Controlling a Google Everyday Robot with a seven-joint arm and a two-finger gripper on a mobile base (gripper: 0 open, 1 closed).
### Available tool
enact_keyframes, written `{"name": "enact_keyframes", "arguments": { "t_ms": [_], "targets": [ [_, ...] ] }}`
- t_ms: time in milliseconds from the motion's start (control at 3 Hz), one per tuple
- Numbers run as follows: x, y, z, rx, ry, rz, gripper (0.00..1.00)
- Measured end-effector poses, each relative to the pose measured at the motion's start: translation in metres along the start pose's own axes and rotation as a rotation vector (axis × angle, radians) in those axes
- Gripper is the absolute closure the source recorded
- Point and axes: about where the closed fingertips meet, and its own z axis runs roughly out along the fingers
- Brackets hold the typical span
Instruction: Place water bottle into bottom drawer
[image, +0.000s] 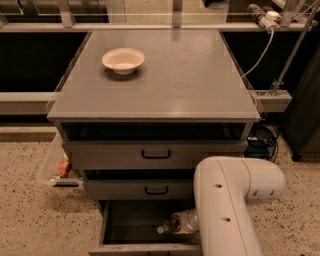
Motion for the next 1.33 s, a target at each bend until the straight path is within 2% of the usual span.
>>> {"name": "enact_keyframes", "arguments": {
  "t_ms": [333, 1333],
  "targets": [
    [-0.0004, -0.0003, 0.0003, 0.001, -0.001, 0.001, 0.80],
    [-0.0004, -0.0003, 0.0003, 0.001, -0.001, 0.001, 0.10]
  ]
}}
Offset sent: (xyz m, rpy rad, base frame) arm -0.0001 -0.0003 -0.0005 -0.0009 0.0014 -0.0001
